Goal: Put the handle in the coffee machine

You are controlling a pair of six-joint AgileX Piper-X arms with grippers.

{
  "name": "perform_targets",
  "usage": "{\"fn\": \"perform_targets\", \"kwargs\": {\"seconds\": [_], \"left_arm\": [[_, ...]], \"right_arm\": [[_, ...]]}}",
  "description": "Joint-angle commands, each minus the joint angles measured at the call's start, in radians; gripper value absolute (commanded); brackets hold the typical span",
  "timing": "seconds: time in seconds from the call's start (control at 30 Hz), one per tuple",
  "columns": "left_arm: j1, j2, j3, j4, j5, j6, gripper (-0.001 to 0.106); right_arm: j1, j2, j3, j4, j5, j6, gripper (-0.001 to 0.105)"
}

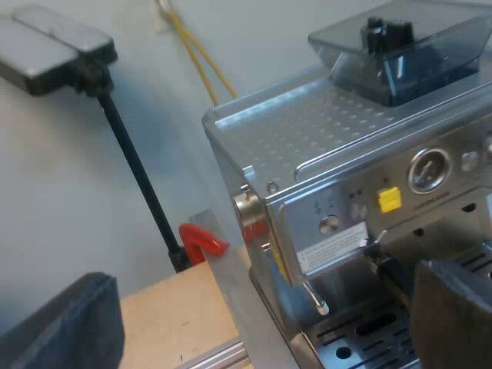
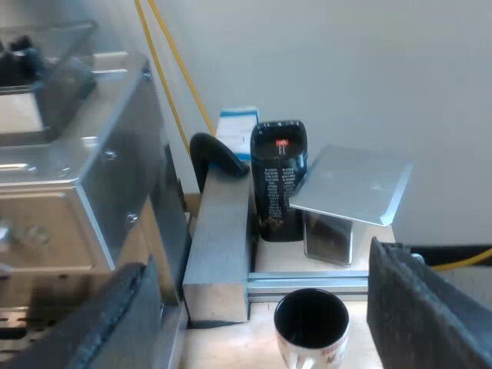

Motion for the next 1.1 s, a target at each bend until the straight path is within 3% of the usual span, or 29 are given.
{"fn": "perform_targets", "kwargs": {"seconds": [0.03, 0.33, 0.5, 0.63, 0.73, 0.8, 0.87, 1.0, 1.03, 1.1], "left_arm": [[0.001, -0.104, 0.043, 0.042, -0.012, -0.003, 0.078], [0.001, -0.383, 0.171, 0.256, -0.010, 0.114, 0.078], [0.006, -0.376, 0.157, 0.367, 0.000, 0.128, 0.078], [0.006, -0.375, 0.157, 0.364, -0.004, 0.113, 0.078], [0.006, -0.375, 0.182, 0.275, -0.014, 0.011, 0.078], [0.006, -0.375, 0.189, 0.251, -0.018, -0.015, 0.078], [0.006, -0.370, 0.243, 0.101, -0.053, -0.084, 0.078], [0.006, -0.368, 0.293, -0.014, -0.056, -0.084, 0.078], [0.006, -0.368, 0.348, -0.100, -0.056, -0.084, 0.078], [0.006, -0.368, 0.384, -0.120, -0.056, -0.084, 0.078]], "right_arm": [[-0.005, -0.094, 0.018, 0.055, -0.003, -0.019, 0.060], [-0.005, -0.372, 0.127, 0.178, 0.042, -0.019, 0.060], [0.003, -0.364, 0.125, 0.275, 0.103, -0.053, 0.060], [0.002, -0.366, 0.140, 0.262, 0.095, -0.054, 0.060], [0.002, -0.364, 0.162, 0.205, 0.055, -0.034, 0.060], [0.002, -0.364, 0.173, 0.173, 0.029, -0.033, 0.060], [0.002, -0.360, 0.238, -0.007, -0.056, -0.033, 0.060], [0.002, -0.361, 0.315, -0.145, -0.059, -0.033, 0.060], [0.002, -0.361, 0.344, -0.170, -0.059, -0.033, 0.060], [0.002, -0.359, 0.377, -0.175, -0.059, -0.033, 0.060]]}}
